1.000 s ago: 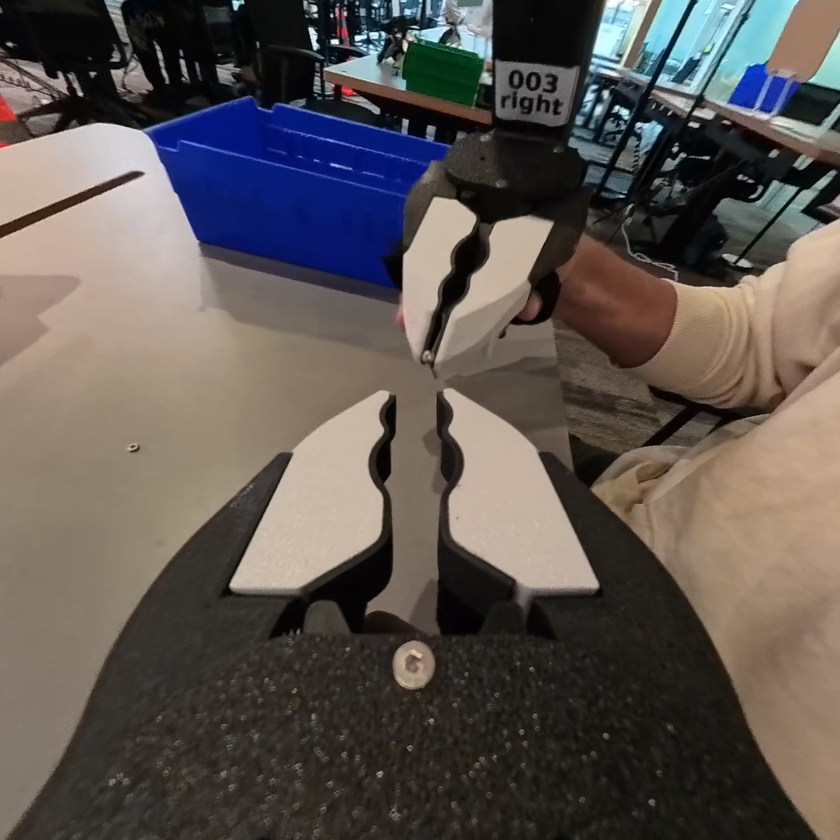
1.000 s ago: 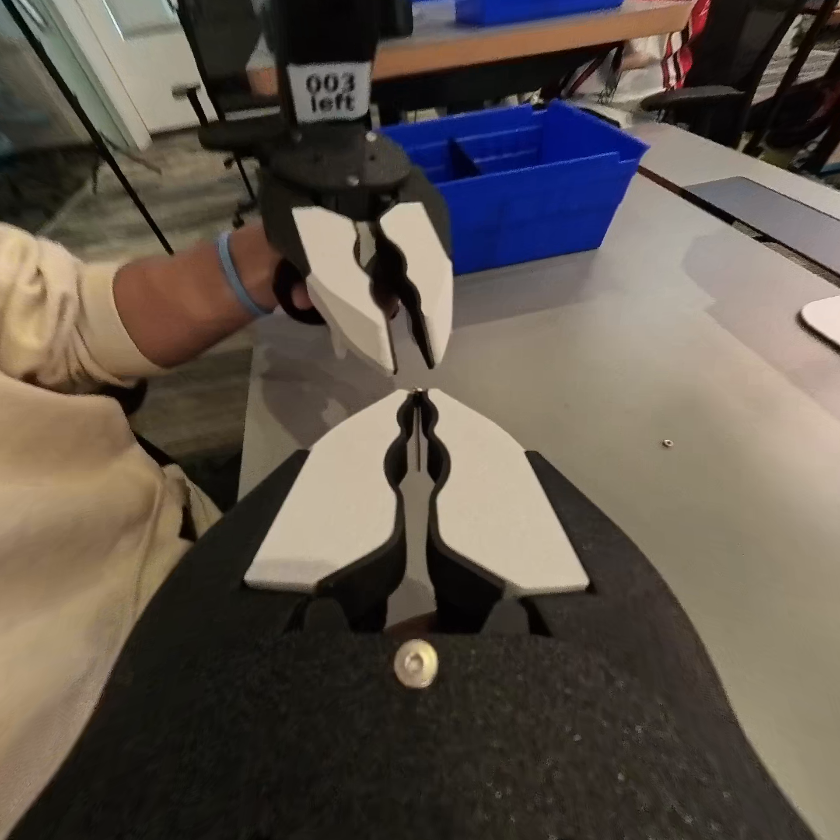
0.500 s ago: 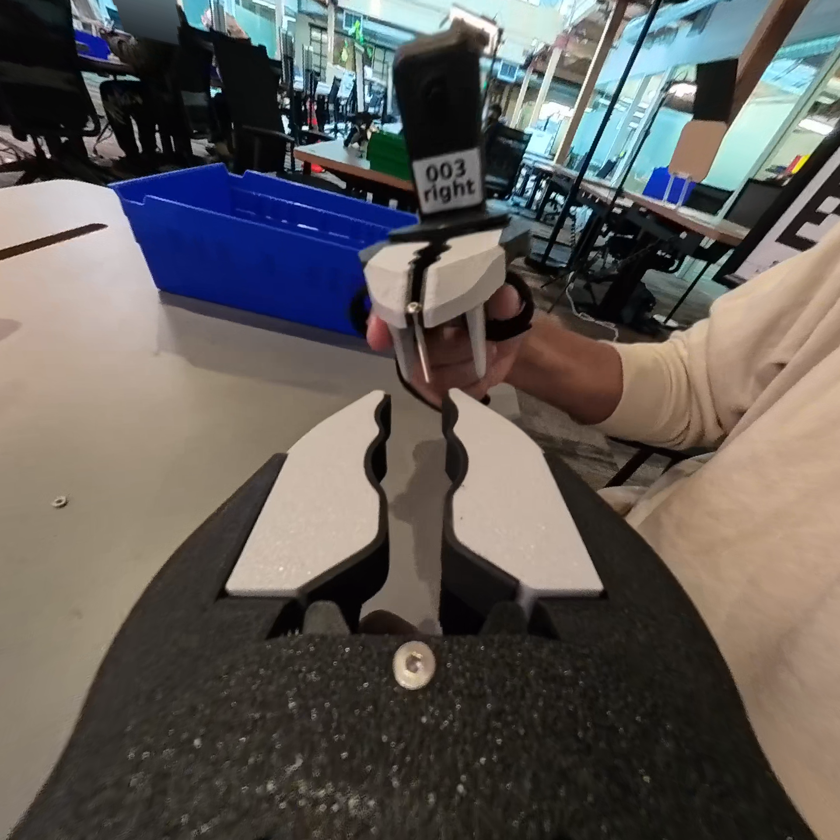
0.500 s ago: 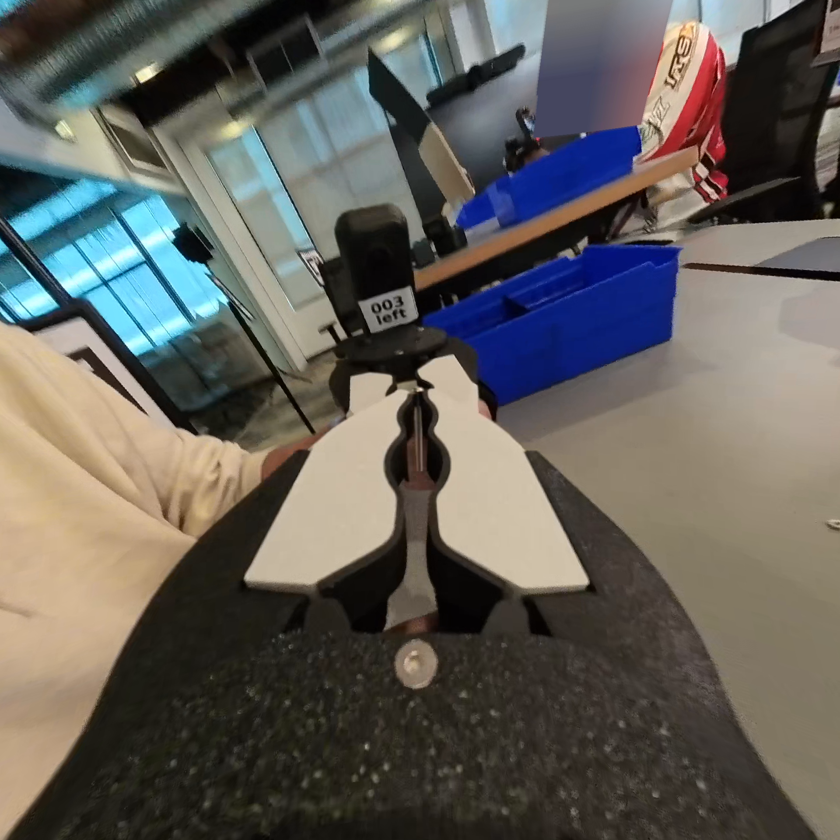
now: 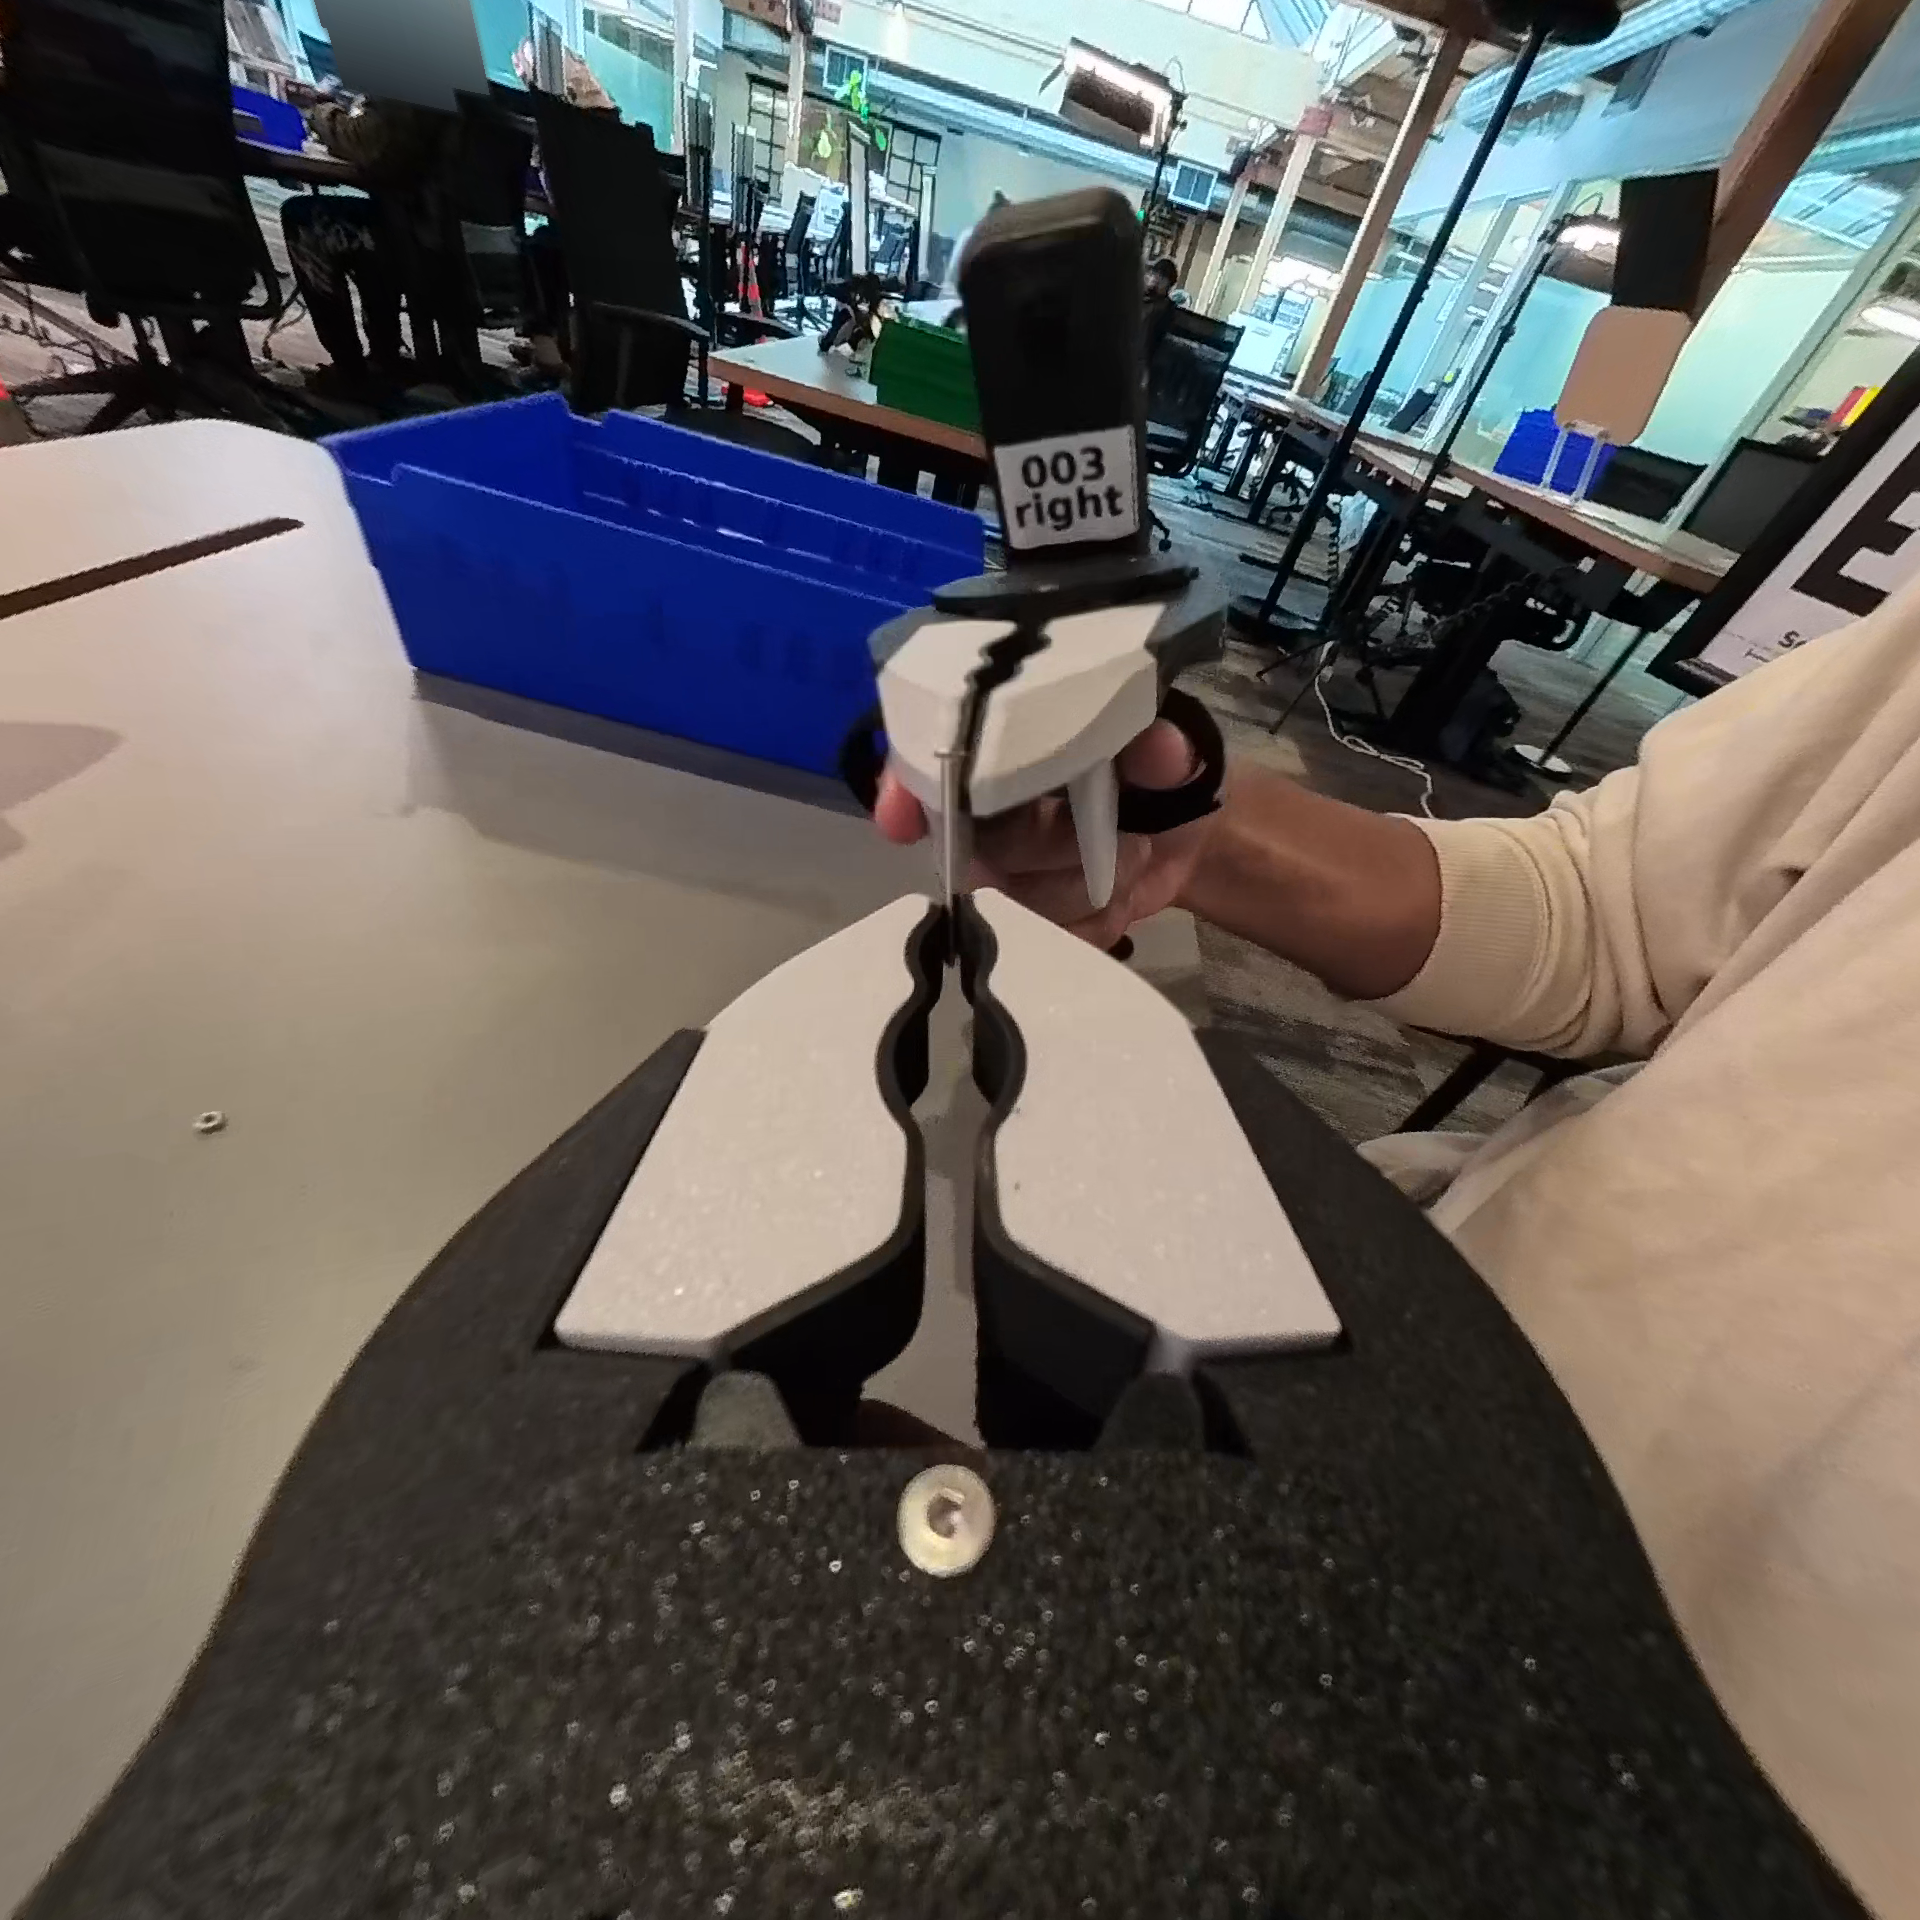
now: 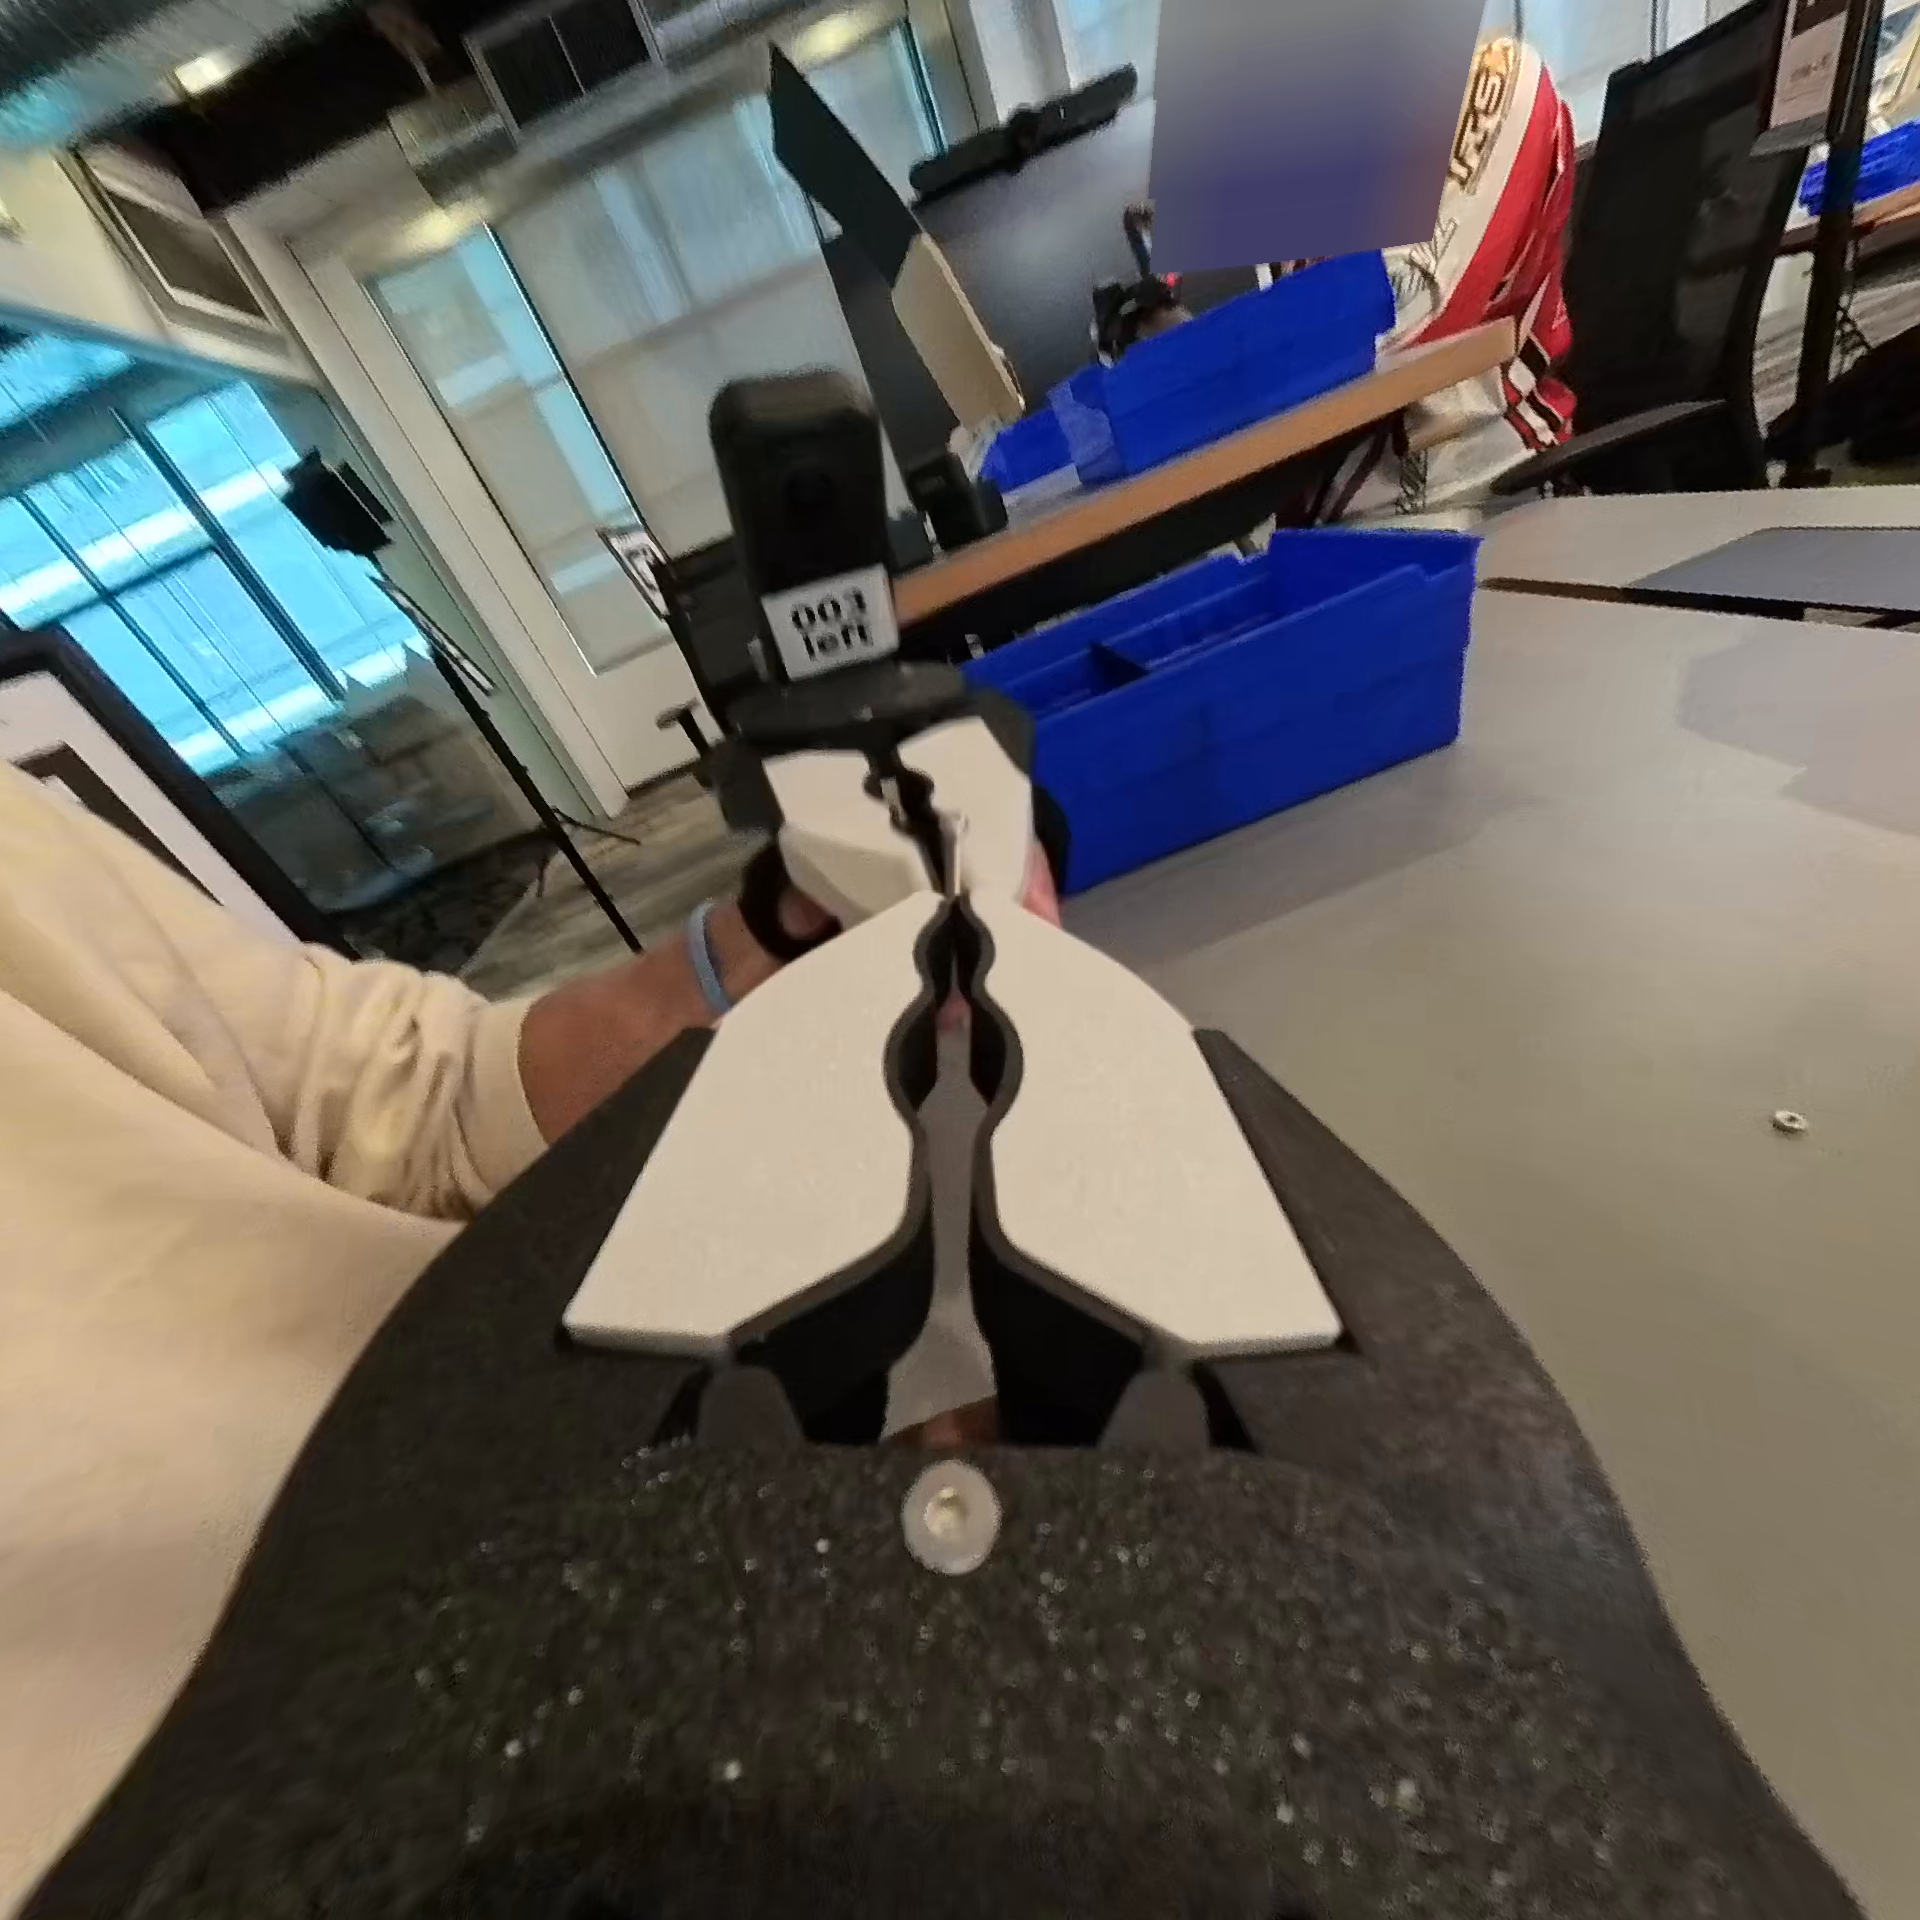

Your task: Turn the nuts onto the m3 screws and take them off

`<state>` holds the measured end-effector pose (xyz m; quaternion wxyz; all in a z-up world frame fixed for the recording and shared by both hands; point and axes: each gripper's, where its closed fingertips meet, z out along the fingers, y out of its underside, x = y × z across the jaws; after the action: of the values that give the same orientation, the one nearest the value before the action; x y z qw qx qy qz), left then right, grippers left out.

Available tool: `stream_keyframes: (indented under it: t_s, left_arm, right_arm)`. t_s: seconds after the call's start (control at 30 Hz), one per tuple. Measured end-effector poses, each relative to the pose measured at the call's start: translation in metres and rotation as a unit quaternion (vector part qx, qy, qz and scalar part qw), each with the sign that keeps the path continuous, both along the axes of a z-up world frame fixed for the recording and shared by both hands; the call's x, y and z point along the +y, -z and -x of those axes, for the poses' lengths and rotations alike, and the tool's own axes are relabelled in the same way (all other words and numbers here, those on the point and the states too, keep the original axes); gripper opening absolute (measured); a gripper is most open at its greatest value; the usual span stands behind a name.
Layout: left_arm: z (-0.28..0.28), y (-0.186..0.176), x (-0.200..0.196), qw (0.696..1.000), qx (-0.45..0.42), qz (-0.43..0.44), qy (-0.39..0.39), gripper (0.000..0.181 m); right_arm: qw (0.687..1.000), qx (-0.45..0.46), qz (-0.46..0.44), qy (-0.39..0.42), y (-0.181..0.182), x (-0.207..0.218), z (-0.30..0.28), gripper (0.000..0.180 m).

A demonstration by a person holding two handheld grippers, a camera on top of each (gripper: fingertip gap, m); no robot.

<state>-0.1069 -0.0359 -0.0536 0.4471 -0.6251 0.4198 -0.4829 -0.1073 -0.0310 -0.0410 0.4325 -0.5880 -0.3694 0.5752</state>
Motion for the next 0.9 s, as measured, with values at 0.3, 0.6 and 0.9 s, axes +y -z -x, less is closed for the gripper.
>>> stream_keyframes:
  t_s: [0.3, 0.6, 0.9]
  left_arm:
    - [0.004, 0.017, 0.002, 0.994, 0.105, -0.037, -0.004, 0.002]
    - [-0.005, 0.031, -0.007, 0.986, 0.155, -0.051, 0.020, 0.002]
    - [-0.004, 0.031, -0.009, 0.987, 0.152, -0.049, 0.023, 0.002]
  right_arm:
    - [0.993, -0.083, -0.065, 0.059, 0.012, 0.005, -0.009, 0.012]
    - [0.971, -0.197, -0.137, 0.008, 0.026, -0.005, -0.005, 0.010]
    - [0.978, -0.172, -0.119, -0.011, 0.027, -0.008, -0.007, 0.004]
